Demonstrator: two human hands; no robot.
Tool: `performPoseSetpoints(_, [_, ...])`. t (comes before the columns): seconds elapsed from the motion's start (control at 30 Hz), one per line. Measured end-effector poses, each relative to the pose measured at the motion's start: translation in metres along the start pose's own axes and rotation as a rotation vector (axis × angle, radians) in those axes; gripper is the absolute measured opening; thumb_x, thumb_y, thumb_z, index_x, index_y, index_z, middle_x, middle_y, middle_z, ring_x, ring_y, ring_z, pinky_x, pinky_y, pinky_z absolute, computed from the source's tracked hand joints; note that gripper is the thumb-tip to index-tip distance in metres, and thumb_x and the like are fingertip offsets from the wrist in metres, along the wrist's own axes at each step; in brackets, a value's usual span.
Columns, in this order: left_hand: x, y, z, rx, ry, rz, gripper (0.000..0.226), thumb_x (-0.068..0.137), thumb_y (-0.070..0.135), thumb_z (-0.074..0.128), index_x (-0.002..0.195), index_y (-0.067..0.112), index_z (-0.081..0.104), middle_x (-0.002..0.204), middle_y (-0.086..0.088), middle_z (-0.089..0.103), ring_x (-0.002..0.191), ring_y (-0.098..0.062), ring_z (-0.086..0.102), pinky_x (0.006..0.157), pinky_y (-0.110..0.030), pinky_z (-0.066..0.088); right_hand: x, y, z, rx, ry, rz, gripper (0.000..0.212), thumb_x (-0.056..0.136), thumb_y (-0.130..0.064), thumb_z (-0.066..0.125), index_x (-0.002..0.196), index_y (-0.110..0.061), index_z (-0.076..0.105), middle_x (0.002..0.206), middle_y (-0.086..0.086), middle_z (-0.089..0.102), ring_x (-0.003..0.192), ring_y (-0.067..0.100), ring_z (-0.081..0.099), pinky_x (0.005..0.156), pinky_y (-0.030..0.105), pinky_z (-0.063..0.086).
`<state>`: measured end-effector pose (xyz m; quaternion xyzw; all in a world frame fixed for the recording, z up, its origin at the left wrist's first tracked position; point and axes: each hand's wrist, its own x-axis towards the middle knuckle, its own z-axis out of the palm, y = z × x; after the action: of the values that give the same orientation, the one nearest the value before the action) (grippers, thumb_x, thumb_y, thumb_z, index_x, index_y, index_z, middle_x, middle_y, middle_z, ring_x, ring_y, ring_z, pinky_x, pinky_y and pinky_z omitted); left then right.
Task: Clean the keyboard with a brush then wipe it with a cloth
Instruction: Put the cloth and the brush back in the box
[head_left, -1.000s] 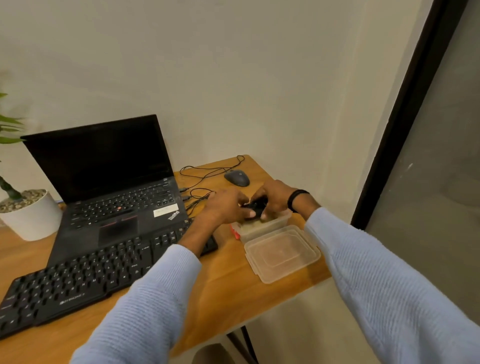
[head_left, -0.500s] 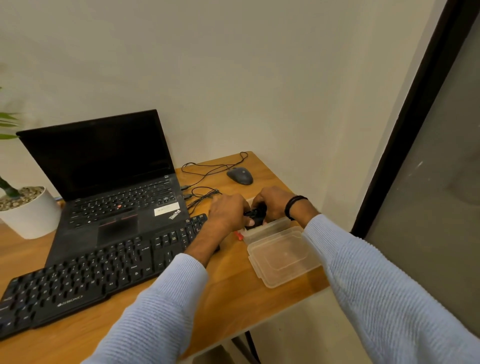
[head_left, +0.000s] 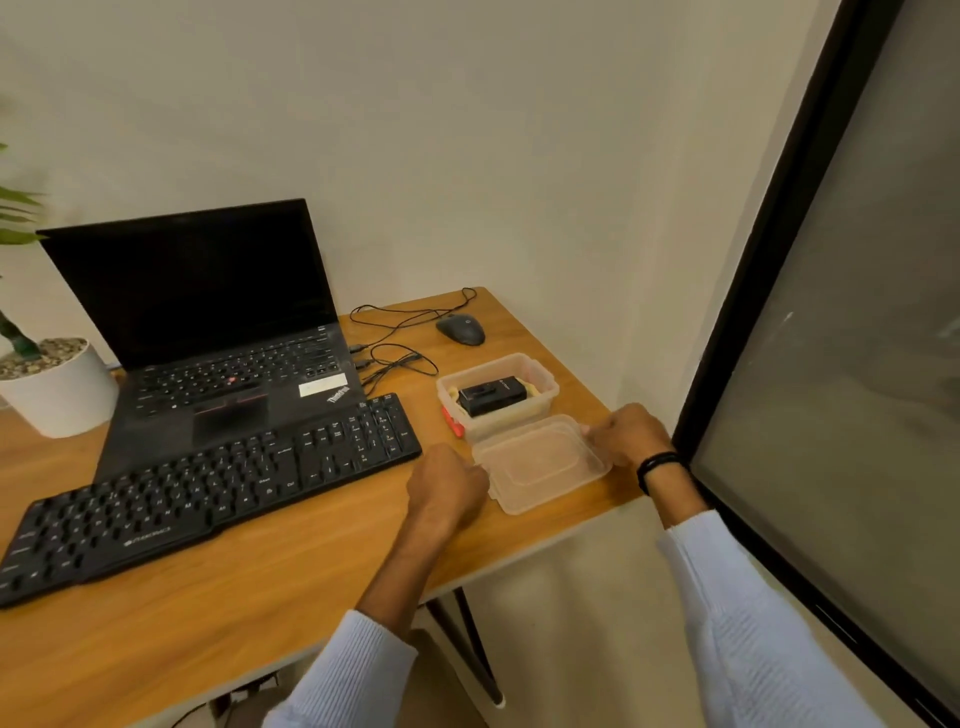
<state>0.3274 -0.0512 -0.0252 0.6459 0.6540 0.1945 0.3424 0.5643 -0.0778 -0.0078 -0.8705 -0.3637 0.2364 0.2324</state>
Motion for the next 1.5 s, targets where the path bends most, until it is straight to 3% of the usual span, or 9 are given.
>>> performPoseSetpoints(0.27, [-0.05,0.006,-0.015,-0.349,0.063,0.143,0.012,0.095,0.022,0.063,0.104,0.023,0.071,0.09,0.001,0.075,0.088,-0.021,0.073,0.085,-0.045,0.061,-0.045,0.01,-0.022,0.413,0.047,-0.099,0.045,0.092,-0.049,0.058,0.067,-0.012,0.059,0.068,0.006,0.059,0.07,0.025,0.058,0.07,0.037,0.051])
performPoseSetpoints(0.37, [-0.082,0.022,-0.033,-0.714,0.202,0.236,0.016,0.103,0.031,0.058,0.105,0.021,0.071,0.094,0.004,0.075,0.085,-0.009,0.074,0.082,-0.032,0.062,-0.067,-0.003,-0.041,0.915,-0.038,-0.12,0.048,0.094,-0.051,0.055,0.09,-0.005,0.067,0.09,0.004,0.07,0.085,0.021,0.07,0.086,0.038,0.057])
performPoseSetpoints(0.57, [-0.071,0.046,-0.065,-1.015,0.236,0.223,0.02,0.092,0.028,0.074,0.096,0.009,0.074,0.093,-0.001,0.078,0.093,-0.015,0.074,0.08,-0.028,0.059,-0.073,-0.036,-0.063,1.474,-0.31,-0.137,0.022,0.092,-0.003,0.064,0.109,0.01,0.06,0.111,0.023,0.064,0.105,0.031,0.065,0.085,0.038,0.059])
performPoseSetpoints(0.7, [-0.039,0.055,-0.077,-0.943,0.226,0.17,0.015,0.089,0.019,0.078,0.099,0.009,0.072,0.094,-0.003,0.076,0.085,-0.011,0.072,0.066,-0.018,0.055,-0.042,-0.055,-0.054,1.374,-0.298,-0.141,0.032,0.083,0.016,0.056,0.115,0.012,0.058,0.118,0.026,0.062,0.111,0.031,0.063,0.09,0.037,0.056])
performPoseSetpoints(0.83, [-0.008,0.059,-0.071,-0.753,0.25,0.145,0.004,0.091,0.011,0.076,0.092,0.011,0.072,0.084,0.0,0.072,0.069,-0.004,0.065,0.05,-0.012,0.051,-0.008,-0.074,-0.031,1.07,-0.139,-0.203,0.028,0.086,0.004,0.066,0.114,0.0,0.065,0.116,0.016,0.066,0.104,0.026,0.065,0.086,0.036,0.057])
performPoseSetpoints(1.0, [0.034,0.053,-0.051,-0.466,0.305,0.105,0.014,0.089,0.021,0.078,0.078,0.013,0.073,0.084,-0.007,0.075,0.082,-0.024,0.072,0.077,-0.047,0.062,0.029,-0.088,-0.003,0.573,0.067,-0.334,0.023,0.086,-0.015,0.073,0.109,-0.016,0.07,0.11,0.0,0.07,0.104,0.017,0.064,0.1,0.035,0.05])
performPoseSetpoints(1.07, [0.042,0.05,-0.043,-0.406,0.31,0.094,0.013,0.089,0.022,0.077,0.08,0.014,0.074,0.084,-0.005,0.074,0.082,-0.023,0.072,0.076,-0.047,0.062,0.033,-0.09,0.003,0.472,0.099,-0.356,0.024,0.089,-0.016,0.07,0.113,-0.014,0.069,0.115,0.001,0.069,0.107,0.017,0.062,0.099,0.028,0.047])
performPoseSetpoints(1.2, [0.05,0.044,-0.03,-0.289,0.346,0.102,0.015,0.089,0.026,0.076,0.09,0.012,0.078,0.087,-0.004,0.075,0.084,-0.023,0.071,0.065,-0.032,0.053,0.038,-0.084,0.014,0.408,0.125,-0.36,0.026,0.09,-0.016,0.067,0.115,-0.012,0.068,0.117,0.003,0.068,0.109,0.019,0.062,0.092,0.022,0.043])
performPoseSetpoints(1.5, [0.054,0.027,-0.014,-0.191,0.371,0.111,0.009,0.09,0.016,0.069,0.09,0.008,0.074,0.088,-0.007,0.073,0.088,-0.026,0.069,0.063,-0.031,0.045,0.042,-0.071,0.032,0.405,0.151,-0.324,0.025,0.088,-0.016,0.07,0.113,-0.012,0.069,0.113,0.002,0.069,0.105,0.02,0.063,0.092,0.028,0.047])
